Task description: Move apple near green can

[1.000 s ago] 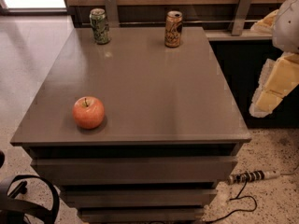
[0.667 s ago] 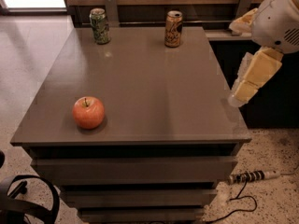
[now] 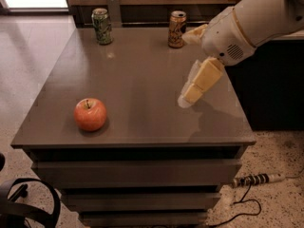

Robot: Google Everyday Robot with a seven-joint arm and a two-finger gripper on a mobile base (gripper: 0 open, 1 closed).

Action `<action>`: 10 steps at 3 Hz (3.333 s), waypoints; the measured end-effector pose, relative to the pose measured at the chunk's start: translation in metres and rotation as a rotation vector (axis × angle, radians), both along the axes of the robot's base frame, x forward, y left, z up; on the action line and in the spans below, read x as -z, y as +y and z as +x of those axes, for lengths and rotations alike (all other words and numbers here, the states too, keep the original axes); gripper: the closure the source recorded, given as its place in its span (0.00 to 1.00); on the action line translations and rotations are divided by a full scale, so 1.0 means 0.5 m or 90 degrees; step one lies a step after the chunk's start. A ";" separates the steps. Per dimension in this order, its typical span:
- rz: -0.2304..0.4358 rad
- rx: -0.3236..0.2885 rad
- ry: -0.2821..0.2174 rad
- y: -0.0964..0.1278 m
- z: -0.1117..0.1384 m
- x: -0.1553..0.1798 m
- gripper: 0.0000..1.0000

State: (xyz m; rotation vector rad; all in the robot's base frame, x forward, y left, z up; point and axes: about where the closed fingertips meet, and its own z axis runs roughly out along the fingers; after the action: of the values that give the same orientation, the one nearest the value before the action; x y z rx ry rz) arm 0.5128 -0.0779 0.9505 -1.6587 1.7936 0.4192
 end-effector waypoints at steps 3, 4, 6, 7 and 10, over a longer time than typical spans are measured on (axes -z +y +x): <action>0.174 -0.069 -0.002 0.219 -0.004 0.087 0.00; 0.174 -0.069 -0.002 0.219 -0.004 0.087 0.00; 0.201 -0.069 0.020 0.266 0.018 0.144 0.00; 0.224 -0.077 0.027 0.300 0.022 0.173 0.00; 0.278 -0.135 0.058 0.393 0.018 0.223 0.00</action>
Offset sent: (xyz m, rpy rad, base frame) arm 0.0033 0.1144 -0.0636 0.3182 0.0088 0.0882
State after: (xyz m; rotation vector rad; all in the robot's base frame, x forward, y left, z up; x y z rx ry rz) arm 0.5216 0.1186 0.8391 -1.5343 1.4577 0.9225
